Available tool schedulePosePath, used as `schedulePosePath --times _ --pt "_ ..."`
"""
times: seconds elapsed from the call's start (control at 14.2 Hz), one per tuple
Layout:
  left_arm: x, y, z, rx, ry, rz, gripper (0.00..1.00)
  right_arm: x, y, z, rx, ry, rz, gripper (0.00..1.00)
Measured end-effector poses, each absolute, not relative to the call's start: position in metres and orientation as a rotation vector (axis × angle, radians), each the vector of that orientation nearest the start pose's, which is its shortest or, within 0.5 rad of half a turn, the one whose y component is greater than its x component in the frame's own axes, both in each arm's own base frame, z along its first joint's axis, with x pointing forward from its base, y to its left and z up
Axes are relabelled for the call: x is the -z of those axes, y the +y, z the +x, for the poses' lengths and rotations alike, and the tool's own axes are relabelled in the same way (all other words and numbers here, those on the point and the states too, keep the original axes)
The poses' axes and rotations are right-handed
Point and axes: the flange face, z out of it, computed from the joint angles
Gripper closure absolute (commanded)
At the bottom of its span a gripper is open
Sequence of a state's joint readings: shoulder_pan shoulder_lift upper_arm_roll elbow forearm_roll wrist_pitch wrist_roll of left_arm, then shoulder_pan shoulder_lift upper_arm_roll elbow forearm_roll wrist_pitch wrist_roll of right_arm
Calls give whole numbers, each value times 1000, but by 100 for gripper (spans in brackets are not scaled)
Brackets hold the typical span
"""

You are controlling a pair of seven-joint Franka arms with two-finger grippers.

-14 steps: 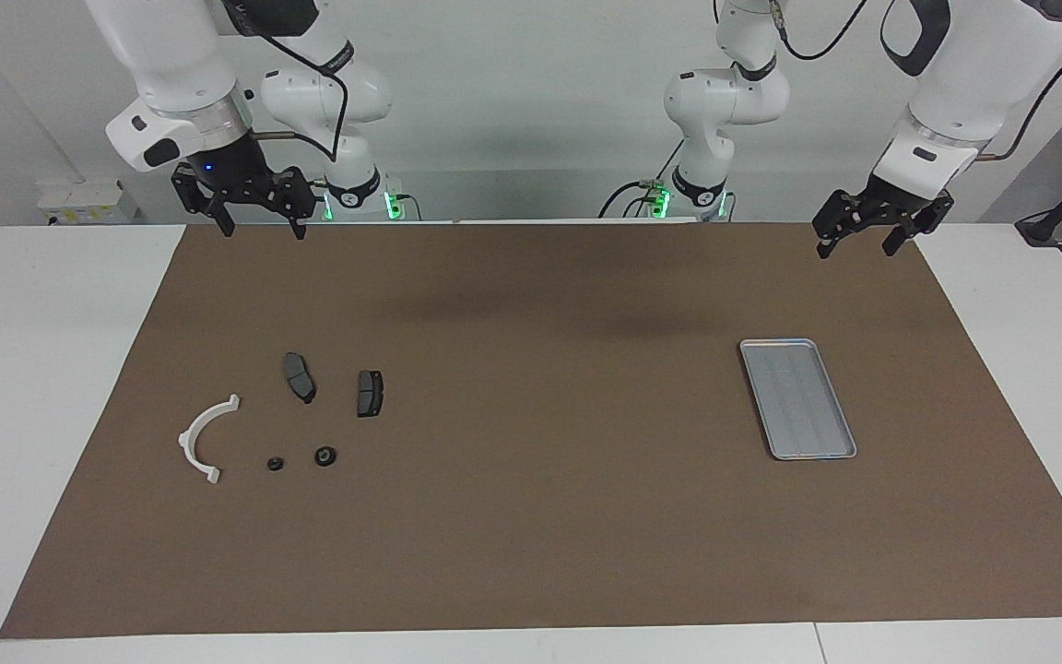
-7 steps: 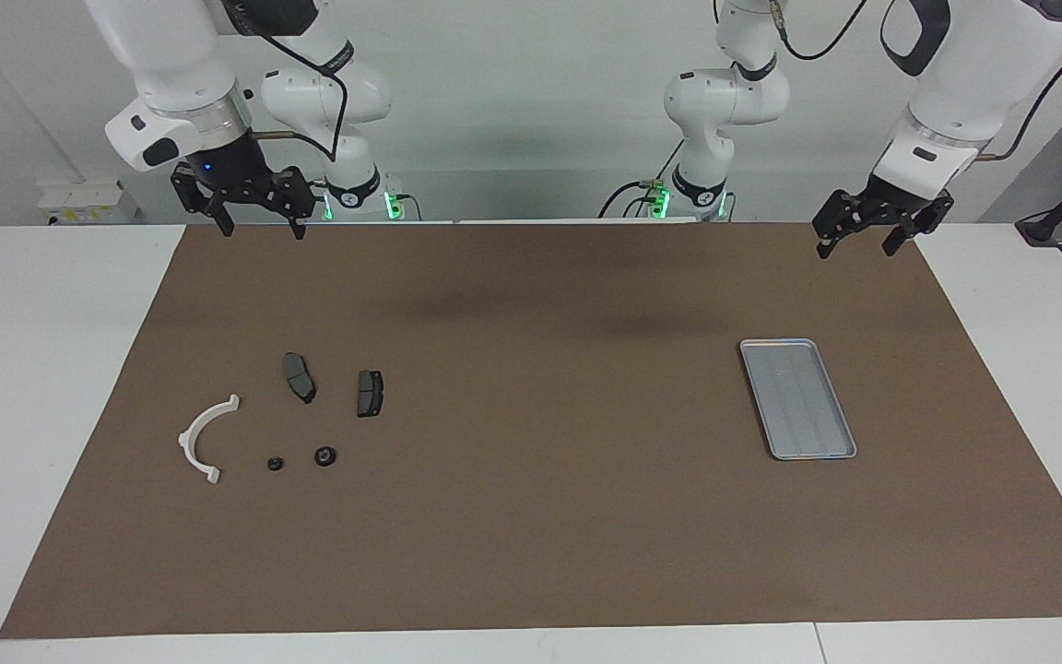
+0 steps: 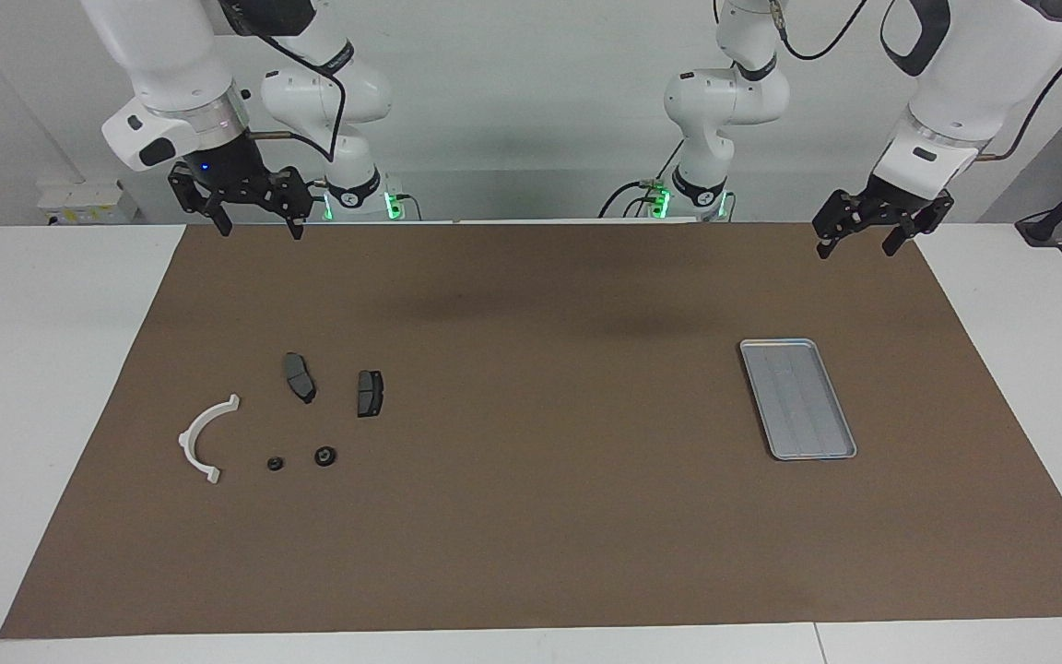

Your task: Pick bearing gear from pile to tray

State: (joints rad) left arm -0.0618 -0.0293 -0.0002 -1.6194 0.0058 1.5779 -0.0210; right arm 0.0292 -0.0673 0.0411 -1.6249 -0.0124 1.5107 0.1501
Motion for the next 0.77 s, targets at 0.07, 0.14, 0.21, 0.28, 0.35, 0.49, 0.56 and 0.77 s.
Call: schedulePosePath --times 0.07,0.14,0.21,0.28,0.35,0.49,0.56,0.77 --pt "-618 -33 544 -19 64 -3135 0 -630 36 526 -71 128 -3158 0" --pt "-618 -33 544 -19 64 -3135 0 -630 36 526 -71 128 -3158 0" --pt "-618 -33 544 -19 64 -3135 0 -630 36 526 -71 128 -3158 0" --pt "-618 -33 544 -19 64 -3135 0 -630 36 526 -71 129 -3158 0" --pt "-618 -33 544 -19 64 -3135 0 -630 35 526 -71 130 -3158 0" --pt "-618 -33 544 -19 64 -3135 0 -630 32 526 -71 140 -3158 0" --pt "-618 -33 544 -19 64 -3135 0 -631 31 526 -71 144 -3157 0" --pt "-618 -33 544 -19 64 -3135 0 -631 30 526 -71 147 -3157 0"
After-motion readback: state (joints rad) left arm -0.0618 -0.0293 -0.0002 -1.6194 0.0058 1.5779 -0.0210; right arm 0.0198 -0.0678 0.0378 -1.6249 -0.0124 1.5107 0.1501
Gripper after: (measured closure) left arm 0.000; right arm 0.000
